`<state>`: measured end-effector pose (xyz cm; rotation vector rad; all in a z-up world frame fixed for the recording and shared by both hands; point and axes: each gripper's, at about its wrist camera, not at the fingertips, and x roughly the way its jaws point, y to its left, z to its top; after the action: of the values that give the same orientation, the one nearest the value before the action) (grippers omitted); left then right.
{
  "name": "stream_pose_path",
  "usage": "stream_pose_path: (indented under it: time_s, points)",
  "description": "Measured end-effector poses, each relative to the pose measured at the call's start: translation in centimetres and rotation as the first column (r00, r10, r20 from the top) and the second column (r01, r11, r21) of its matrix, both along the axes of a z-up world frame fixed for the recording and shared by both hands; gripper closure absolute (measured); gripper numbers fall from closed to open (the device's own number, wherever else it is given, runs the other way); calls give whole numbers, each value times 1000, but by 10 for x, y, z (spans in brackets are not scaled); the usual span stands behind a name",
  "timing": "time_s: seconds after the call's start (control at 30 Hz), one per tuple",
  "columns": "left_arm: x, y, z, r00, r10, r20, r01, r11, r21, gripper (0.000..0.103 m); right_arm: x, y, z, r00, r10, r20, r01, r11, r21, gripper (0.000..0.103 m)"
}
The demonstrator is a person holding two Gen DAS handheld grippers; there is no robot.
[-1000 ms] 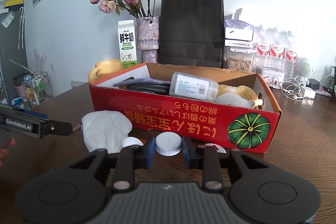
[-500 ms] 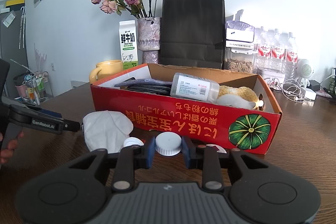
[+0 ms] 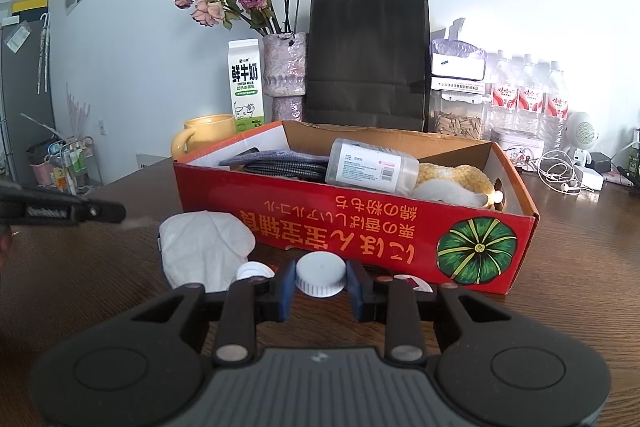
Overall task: Organize objects
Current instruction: 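Carry the cap and cord with both tools over the red box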
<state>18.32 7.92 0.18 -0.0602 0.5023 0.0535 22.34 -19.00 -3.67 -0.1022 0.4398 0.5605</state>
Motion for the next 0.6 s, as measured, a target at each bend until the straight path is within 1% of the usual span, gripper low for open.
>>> stream_pose_path:
  time_s: [0.17, 0.33, 0.4, 0.5, 0.57, 0.6]
  points:
    - [-13, -3, 26, 997, -15, 82, 15, 1000, 1, 102, -1, 0, 0, 1000, -1, 2, 1, 1000, -1, 76]
    - [-19, -7, 39, 992, -28, 120, 27, 1000, 7, 102, -2, -1, 1, 1000, -3, 12, 3, 1000, -1, 76]
    - [-16, -8, 38, 993, -38, 109, 37, 999, 11, 101, -1, -1, 1, 1000, -2, 10, 2, 1000, 0, 77]
    - [-4, -8, 23, 998, -52, 17, 52, 999, 6, 96, -1, -1, 1, 1000, -2, 11, 2, 1000, 0, 76]
    - [3, -6, 9, 997, -59, -54, 59, 998, -1, 70, -2, -1, 1, 1000, -1, 10, 1, 1000, 0, 76]
    - [6, -5, 2, 996, -56, -72, 56, 998, -2, 48, -2, -1, 1, 1000, 0, 9, 0, 1000, 1, 76]
